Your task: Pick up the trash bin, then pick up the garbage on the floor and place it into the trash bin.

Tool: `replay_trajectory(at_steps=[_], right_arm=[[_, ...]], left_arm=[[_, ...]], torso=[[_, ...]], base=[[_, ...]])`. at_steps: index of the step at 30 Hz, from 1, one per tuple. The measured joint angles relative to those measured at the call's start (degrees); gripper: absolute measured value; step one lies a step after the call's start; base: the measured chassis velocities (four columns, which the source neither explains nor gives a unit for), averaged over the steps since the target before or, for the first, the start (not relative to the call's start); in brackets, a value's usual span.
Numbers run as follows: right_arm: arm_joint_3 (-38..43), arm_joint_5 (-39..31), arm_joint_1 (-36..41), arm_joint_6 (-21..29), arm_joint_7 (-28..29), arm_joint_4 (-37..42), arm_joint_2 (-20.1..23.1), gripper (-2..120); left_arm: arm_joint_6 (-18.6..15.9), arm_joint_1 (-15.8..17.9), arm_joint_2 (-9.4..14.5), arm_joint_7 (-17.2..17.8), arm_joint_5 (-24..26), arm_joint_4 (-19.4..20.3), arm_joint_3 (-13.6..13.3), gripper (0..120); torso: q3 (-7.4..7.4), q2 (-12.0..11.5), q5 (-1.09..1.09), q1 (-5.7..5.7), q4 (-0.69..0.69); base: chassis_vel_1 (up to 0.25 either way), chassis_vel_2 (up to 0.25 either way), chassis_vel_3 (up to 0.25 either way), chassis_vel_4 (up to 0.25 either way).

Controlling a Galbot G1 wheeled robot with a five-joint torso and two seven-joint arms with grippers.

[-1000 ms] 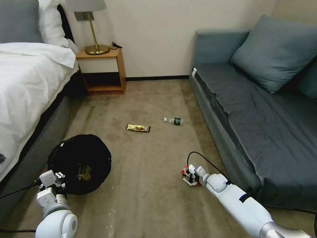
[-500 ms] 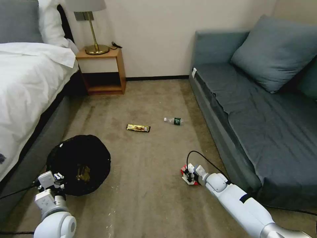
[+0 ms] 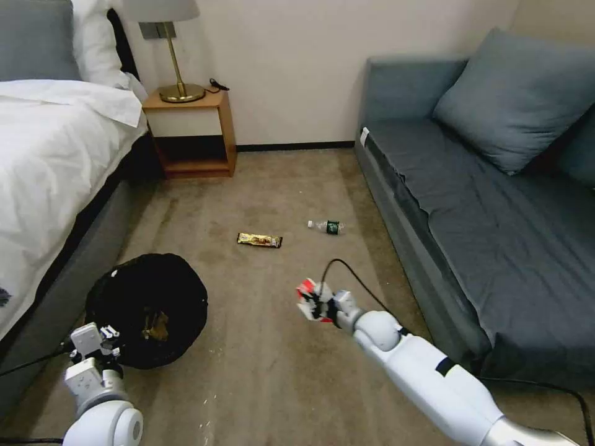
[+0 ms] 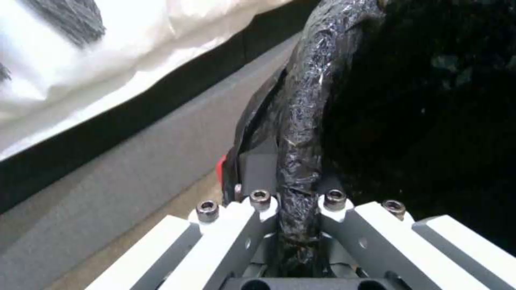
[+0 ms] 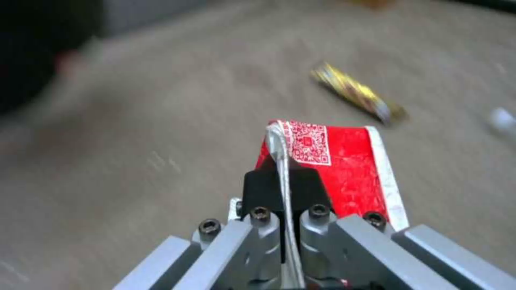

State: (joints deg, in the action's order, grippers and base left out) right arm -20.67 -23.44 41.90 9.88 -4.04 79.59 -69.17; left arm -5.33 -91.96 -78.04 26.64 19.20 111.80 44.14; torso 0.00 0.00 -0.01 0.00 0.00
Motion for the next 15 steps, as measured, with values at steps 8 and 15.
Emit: replay_trajectory(at_steps=[8,15], right_arm=[[-11.4,-8.5,-7.5,1.2,7.2,5.3,-5.0,0],[-17.2,-16.9,-12.7,-0.4,12.6,5.8,-12.9,0]], left_arm=[[0.0,0.6,-1.8,0.0,-1.5,-0.3,-1.1,2],[0.0,0.6,-2.7,0.0,-1.9,-0.5,-1.3,2]], torso=[[0.00,0.0,-0.01,0.00,0.01],[0.00,0.0,-0.01,0.00,0.01]], base=[[0.000,0.000,0.000,0.000],[0.000,0.000,0.000,0.000]])
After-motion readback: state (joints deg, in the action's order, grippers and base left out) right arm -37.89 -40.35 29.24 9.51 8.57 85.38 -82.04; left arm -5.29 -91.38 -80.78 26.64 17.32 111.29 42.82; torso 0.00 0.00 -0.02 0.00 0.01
